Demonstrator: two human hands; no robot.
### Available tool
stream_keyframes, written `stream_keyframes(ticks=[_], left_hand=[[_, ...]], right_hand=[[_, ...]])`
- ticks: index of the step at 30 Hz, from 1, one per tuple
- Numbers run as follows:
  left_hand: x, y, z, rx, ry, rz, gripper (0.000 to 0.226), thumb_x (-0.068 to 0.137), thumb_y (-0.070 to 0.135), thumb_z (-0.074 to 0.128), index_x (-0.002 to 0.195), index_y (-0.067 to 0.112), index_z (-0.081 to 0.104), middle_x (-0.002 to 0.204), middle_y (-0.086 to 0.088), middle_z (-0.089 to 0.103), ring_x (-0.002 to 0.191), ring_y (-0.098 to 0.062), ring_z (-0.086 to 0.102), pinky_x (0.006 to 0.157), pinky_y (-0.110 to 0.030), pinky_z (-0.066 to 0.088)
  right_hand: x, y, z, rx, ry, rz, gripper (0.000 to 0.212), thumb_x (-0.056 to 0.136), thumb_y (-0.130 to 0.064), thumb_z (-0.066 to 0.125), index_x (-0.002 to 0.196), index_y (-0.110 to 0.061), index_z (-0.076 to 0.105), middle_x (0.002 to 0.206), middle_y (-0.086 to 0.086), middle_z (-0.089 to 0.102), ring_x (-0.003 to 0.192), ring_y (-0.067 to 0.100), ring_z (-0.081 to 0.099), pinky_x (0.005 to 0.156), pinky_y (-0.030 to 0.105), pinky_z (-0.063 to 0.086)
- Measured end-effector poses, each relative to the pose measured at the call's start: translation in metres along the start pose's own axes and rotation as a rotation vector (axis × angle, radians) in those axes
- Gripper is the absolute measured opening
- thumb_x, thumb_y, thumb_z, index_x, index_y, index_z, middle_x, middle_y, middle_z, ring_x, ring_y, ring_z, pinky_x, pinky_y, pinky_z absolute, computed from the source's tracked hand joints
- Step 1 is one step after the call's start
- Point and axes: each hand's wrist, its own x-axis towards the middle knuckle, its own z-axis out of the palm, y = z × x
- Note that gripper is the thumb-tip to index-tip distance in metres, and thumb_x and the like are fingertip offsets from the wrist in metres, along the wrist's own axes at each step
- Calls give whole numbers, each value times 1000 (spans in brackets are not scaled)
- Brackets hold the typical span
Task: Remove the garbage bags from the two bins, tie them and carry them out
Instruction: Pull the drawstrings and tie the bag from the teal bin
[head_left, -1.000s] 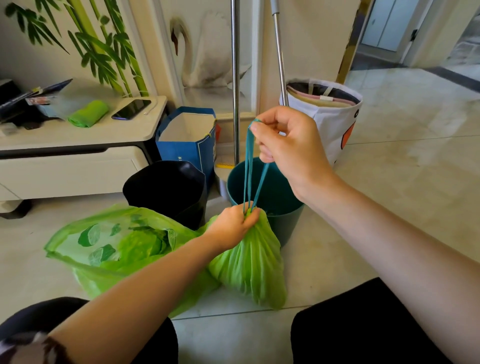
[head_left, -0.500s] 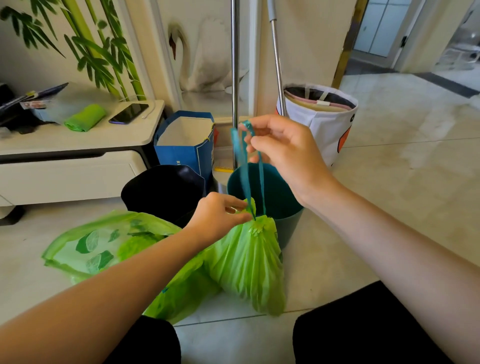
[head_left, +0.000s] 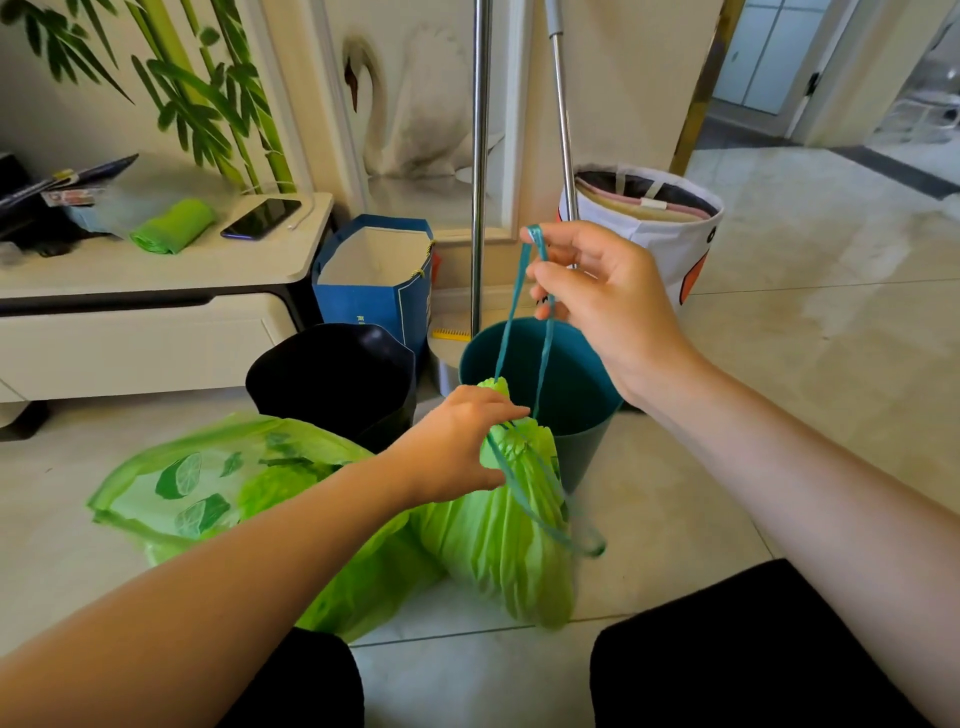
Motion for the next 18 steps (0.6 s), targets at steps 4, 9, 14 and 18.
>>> stream_keyframes(ticks=[4,9,14,18], left_hand=[[4,-4,8,-114,198,1,40,85,28,69,124,20,63,122,2,61,117,-14,54,105,-30,41],[9,-7,-3,-399,251,-159,14,90,17,64,95,11,75,92,1,71,91,-15,66,90,-31,52],[12,-9,-8,-1102,190,-434,31,98,26,50,95,4,71,86,-10,75,87,-17,70,88,-32,53],[18,-13,-6,-1073,258,-480,31,97,26,52,80,9,71,72,-8,65,76,-18,62,75,-28,52]], right_hand=[[1,1,-4,10,20,-5,28,90,-1,55,115,-9,65,91,6,61,73,12,60,70,28,57],[4,7,-8,13,61,13,28,89,-1,56,115,-8,65,89,5,61,73,14,59,68,28,54],[5,11,-15,24,147,29,22,91,-3,53,108,-9,65,85,5,61,69,11,58,64,25,52],[2,9,-14,-38,125,-38,17,91,-5,53,102,-8,66,82,2,63,67,7,58,63,25,53]])
